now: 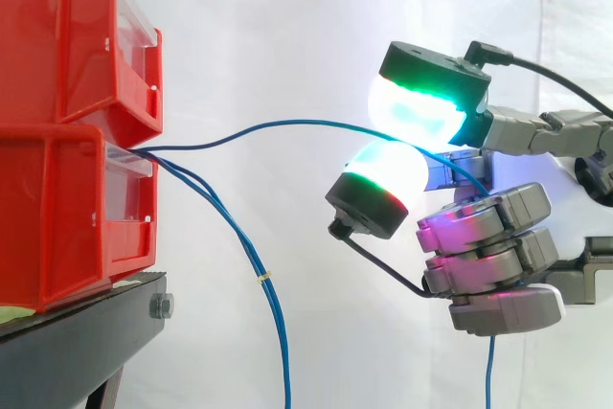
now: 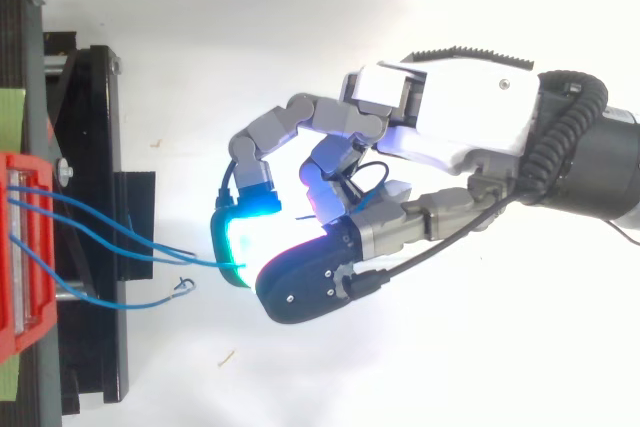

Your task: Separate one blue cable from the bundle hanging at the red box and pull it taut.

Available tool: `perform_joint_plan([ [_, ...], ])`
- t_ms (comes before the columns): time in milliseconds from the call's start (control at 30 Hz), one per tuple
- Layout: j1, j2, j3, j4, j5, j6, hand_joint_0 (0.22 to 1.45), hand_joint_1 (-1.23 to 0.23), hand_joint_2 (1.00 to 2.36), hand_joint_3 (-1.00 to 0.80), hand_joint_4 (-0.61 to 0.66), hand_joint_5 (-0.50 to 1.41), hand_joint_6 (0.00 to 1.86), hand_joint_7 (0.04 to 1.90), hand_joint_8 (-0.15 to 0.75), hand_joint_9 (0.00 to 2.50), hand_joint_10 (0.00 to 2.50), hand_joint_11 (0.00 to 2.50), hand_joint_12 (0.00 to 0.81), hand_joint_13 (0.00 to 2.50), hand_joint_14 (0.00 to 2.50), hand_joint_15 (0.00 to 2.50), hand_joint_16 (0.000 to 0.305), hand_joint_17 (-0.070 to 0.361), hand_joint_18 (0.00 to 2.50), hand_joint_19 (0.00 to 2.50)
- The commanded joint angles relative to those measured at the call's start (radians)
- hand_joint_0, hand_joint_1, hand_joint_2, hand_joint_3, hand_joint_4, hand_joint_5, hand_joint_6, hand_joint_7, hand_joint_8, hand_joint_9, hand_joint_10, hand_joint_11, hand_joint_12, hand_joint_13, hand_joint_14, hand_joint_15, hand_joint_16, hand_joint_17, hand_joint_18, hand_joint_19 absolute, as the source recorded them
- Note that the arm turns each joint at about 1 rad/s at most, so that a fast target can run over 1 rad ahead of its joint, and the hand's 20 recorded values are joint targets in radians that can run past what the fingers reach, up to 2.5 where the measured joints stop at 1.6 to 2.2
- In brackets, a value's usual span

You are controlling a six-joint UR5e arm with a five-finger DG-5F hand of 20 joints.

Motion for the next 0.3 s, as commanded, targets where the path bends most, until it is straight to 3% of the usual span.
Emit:
perform_joint_plan([
  [0,0.000,0.000,0.001,0.000,0.000,0.000,0.73,-0.84,1.01,-0.06,-0.26,-0.14,0.93,1.41,0.326,1.01,1.25,1.38,0.357,0.90,2.01,1.36,0.040,0.090,1.29,1.44],
  [267,0.000,0.001,-0.001,0.000,0.000,0.000,0.73,-0.84,1.01,-0.06,-0.26,-0.14,0.93,1.41,0.325,1.01,1.24,1.40,0.356,0.90,2.01,1.36,0.040,0.089,1.29,1.44],
])
